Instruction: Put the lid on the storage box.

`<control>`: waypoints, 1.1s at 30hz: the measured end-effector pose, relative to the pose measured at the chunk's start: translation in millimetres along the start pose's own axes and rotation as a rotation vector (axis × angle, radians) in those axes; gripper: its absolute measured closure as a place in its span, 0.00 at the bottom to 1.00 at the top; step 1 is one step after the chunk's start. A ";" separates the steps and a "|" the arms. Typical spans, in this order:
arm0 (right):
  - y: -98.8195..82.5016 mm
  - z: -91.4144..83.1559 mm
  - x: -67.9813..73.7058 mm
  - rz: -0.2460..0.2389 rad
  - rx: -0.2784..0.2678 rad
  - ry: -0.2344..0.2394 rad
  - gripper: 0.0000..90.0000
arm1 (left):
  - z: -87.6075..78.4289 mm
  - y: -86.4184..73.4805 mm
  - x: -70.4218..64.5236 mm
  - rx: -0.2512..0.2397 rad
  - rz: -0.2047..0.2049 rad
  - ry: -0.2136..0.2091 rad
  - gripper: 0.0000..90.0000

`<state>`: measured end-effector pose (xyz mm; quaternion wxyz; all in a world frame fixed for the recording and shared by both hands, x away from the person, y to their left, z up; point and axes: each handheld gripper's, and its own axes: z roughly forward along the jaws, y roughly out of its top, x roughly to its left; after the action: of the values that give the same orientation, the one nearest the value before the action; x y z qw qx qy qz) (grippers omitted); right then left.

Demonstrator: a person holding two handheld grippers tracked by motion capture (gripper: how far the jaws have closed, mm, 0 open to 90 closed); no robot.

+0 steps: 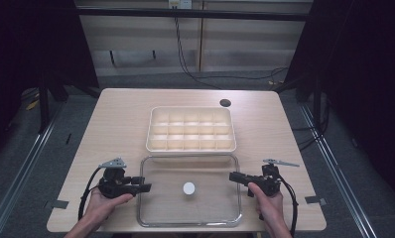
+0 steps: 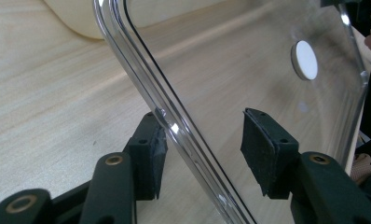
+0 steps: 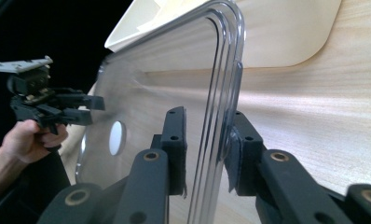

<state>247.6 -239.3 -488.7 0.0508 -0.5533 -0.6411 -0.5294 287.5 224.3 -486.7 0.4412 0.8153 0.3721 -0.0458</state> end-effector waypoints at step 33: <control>23.1 -6.9 30.5 -0.140 -0.060 -0.052 0.78 | -34.5 26.1 -10.9 -0.125 0.059 0.035 0.76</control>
<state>250.0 -228.4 -451.5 -0.0194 -0.5218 -0.6633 -0.5361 287.8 235.5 -443.4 0.4858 0.7974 0.3578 0.0046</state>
